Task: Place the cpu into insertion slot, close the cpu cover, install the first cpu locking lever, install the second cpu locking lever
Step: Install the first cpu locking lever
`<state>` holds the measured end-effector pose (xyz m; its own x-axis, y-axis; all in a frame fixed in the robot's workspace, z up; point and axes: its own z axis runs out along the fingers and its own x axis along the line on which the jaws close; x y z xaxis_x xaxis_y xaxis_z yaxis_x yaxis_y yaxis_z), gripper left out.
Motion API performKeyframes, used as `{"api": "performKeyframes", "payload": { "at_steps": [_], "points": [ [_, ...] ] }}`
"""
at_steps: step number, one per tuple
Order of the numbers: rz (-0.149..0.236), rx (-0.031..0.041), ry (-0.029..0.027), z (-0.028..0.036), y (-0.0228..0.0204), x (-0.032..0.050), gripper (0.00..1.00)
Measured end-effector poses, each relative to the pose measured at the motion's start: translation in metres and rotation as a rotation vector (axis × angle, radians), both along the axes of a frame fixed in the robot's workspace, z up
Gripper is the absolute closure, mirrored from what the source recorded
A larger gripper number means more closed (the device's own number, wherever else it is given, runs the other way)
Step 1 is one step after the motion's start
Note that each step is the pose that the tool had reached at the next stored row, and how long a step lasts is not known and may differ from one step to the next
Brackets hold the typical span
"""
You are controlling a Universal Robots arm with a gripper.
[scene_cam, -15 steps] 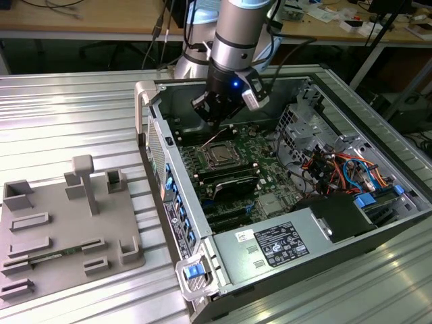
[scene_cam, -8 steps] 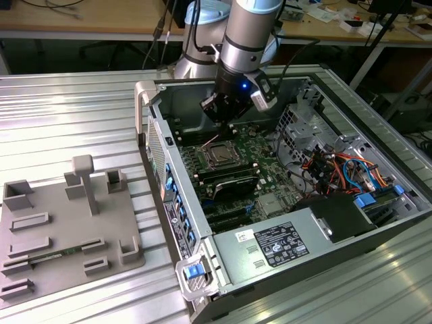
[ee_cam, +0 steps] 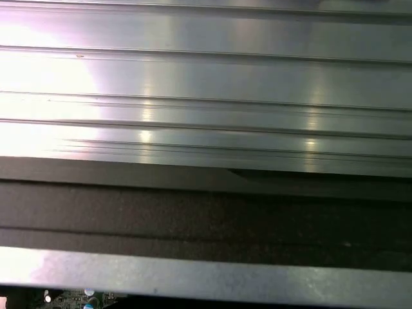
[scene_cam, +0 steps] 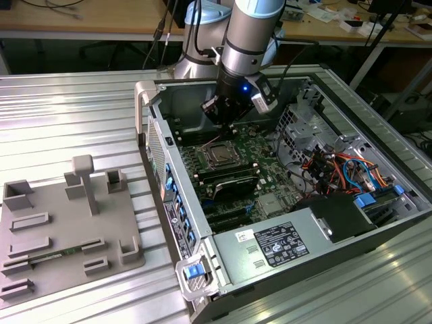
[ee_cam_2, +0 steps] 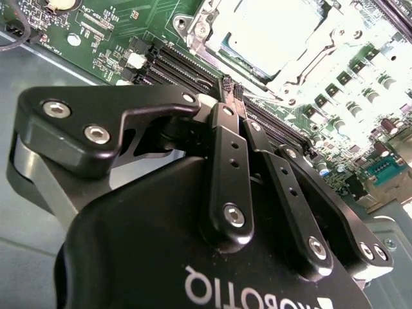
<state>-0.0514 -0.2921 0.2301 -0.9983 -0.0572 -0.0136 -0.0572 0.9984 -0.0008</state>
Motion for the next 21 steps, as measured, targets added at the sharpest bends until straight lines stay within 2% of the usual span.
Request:
{"api": "performKeyframes", "payload": {
  "at_steps": [8, 14, 21],
  "points": [
    [0.0, 0.0002, -0.0001, -0.0016, 0.0, 0.0, 0.89],
    [0.0, 0.0, 0.0, -0.0067, 0.0, 0.0003, 0.89],
    [0.0, 0.0, 0.0, -0.0094, 0.0001, 0.0031, 0.89]
  ]
}}
